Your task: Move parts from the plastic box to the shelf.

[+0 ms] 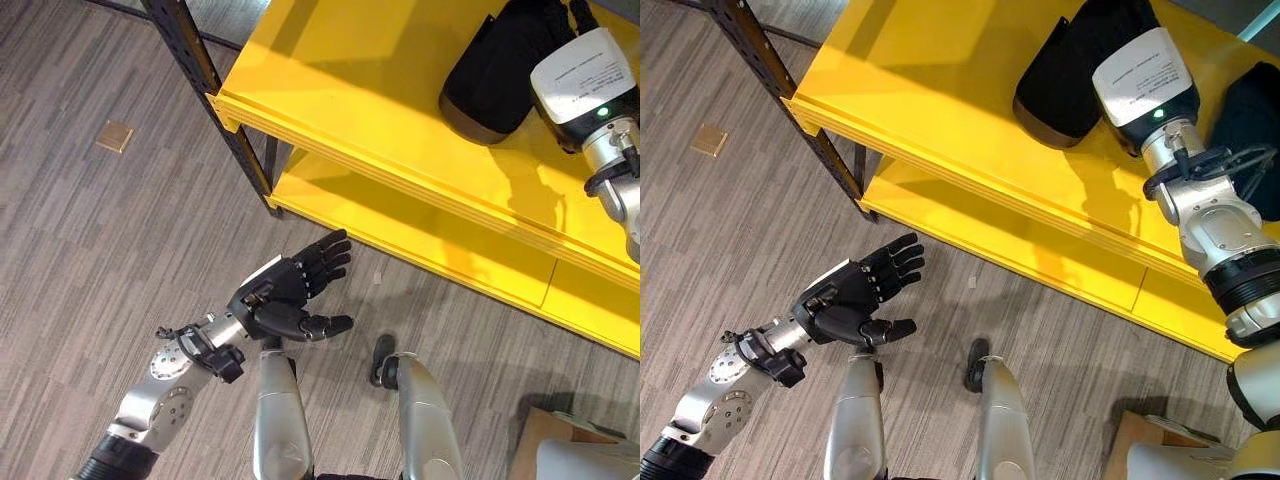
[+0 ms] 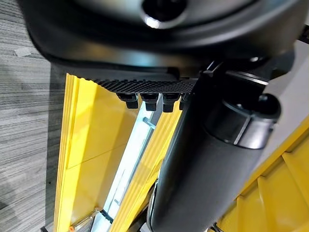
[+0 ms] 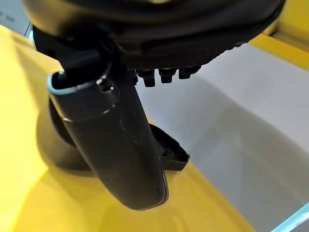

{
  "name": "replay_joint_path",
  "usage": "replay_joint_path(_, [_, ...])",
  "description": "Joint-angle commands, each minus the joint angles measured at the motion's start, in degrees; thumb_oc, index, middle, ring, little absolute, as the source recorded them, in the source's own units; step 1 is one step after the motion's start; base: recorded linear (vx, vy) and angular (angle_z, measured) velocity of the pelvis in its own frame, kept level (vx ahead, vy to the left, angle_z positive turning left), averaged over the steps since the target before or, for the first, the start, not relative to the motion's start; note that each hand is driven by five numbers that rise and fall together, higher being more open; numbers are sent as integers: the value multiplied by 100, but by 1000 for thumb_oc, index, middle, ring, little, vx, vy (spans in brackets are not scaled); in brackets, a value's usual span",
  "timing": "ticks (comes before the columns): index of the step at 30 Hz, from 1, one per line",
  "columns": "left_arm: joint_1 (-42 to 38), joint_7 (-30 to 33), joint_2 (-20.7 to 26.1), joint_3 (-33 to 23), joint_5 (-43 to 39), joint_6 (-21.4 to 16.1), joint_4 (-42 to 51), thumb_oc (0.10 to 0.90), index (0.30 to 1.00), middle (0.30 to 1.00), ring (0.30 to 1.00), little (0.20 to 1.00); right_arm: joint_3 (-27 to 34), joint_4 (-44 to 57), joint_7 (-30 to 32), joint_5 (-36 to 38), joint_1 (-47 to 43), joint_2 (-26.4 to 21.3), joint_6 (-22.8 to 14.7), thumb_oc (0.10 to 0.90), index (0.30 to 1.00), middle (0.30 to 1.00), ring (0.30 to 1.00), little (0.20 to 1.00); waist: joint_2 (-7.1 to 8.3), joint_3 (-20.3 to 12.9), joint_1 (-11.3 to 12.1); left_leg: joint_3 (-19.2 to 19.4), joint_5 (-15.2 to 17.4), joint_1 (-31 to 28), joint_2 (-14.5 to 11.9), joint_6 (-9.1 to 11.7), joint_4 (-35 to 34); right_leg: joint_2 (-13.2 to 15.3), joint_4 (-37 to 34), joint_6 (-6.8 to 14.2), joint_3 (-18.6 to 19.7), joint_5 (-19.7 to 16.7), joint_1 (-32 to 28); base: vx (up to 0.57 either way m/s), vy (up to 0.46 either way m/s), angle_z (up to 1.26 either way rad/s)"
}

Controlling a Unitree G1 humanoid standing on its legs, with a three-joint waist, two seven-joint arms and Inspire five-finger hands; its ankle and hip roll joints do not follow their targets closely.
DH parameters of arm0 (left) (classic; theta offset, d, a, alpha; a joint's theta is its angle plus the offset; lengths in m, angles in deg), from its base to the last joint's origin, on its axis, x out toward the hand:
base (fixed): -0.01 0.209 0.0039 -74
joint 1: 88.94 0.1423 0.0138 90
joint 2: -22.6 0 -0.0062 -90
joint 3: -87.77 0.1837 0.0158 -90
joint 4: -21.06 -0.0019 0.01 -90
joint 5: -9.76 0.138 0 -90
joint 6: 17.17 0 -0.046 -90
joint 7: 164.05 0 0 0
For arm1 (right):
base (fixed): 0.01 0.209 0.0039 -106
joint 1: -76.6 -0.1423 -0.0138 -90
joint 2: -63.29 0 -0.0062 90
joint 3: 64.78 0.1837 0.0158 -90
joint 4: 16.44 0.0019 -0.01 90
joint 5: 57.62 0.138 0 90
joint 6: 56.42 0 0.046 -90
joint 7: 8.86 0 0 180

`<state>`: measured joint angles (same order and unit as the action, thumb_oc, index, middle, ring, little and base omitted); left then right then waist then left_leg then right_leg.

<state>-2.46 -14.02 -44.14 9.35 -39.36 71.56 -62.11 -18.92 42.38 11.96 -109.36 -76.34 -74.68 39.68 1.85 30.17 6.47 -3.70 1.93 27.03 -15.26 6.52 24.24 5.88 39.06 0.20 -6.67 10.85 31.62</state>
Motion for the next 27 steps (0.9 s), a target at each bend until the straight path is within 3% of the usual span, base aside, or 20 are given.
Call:
replay_joint_path(1, [21, -289, -222, 30, -191, -471, 747, 900, 1000, 1000, 1000, 1000, 393, 144, 522, 32, -569, -309, 555, 900, 1000, 1000, 1000, 1000, -60, -386, -56, -85, -119, -99, 249, -274, 261, -495, -25, -151, 266, 264, -312, 0, 0, 0])
replay_joint_path(4, [43, -313, -231, 35, -181, -501, 765, 900, 1000, 1000, 1000, 1000, 474, 122, 723, 312, -496, -303, 565, 900, 1000, 1000, 1000, 1000, -70, -394, -62, -77, -106, -131, 253, -275, 226, -495, -68, -148, 274, 249, -333, -7, 37, 0])
replay_joint_path(5, [52, -299, -255, 57, -225, -512, 799, 900, 1000, 1000, 1000, 1000, 717, 165, 1309, 967, -355, -217, 502, 900, 1000, 1000, 1000, 1000, -103, -417, -96, -60, -142, -202, 239, -265, 158, -497, -176, -137, 296, 208, -387, -7, 81, -1])
replay_joint_path(6, [54, -292, -254, 58, -226, -517, 802, 900, 1000, 1000, 1000, 1000, 766, 183, 1361, 1039, -332, -208, 496, 900, 1000, 1000, 1000, 1000, -106, -422, -101, -56, -145, -217, 237, -264, 145, -499, -199, -135, 302, 201, -400, -10, 168, -1])
replay_joint_path(7, [91, -240, -286, 50, -254, -578, 858, 900, 1000, 1000, 1000, 1000, 1318, 490, 1841, 1607, -119, -80, 326, 900, 1000, 1000, 1000, 1000, -154, -443, -175, -14, -152, -336, 227, -253, 32, -495, -397, -115, 356, 141, -503, -9, 117, -4])
replay_joint_path(12, [204, -96, -467, -25, -287, -609, 1005, 900, 1000, 1000, 1000, 1000, 2668, 1642, 2329, 2030, 830, 323, 111, 900, 1000, 1000, 1000, 1000, -274, -522, -362, 79, -195, -601, 211, -235, -225, -462, -754, -66, 475, 41, -706, 15, 172, -8])
replay_joint_path(14, [246, -29, -521, -84, -355, -594, 1068, 900, 1000, 1000, 1000, 1000, 3307, 2239, 2382, 2049, 1389, 587, -61, 900, 1000, 1000, 1000, 1000, -332, -597, -499, 148, -242, -745, 194, -229, -421, -430, -989, -26, 548, -72, -790, 32, 199, -6])
replay_joint_path(18, [317, 92, -723, -81, -319, -653, 1094, 900, 1000, 1000, 1000, 1000, 3956, 3193, 2345, 2111, 2211, 1229, -222, 900, 1000, 1000, 1000, 1000, -378, -818, -744, 390, -336, -1221, 136, -182, -957, -326, -1474, 64, 676, -253, -1059, 79, 220, -9])
replay_joint_path(27, [466, 328, -1039, -159, -377, -839, 1038, 900, 1000, 1000, 1000, 1000, 4553, 4434, 2206, 1852, 3669, 1776, -593, 900, 1000, 1000, 1000, 1000, -430, -1276, -1163, 911, -463, -2187, 88, -62, -1954, -112, -2432, 227, 815, -594, -1719, 87, 189, -8])
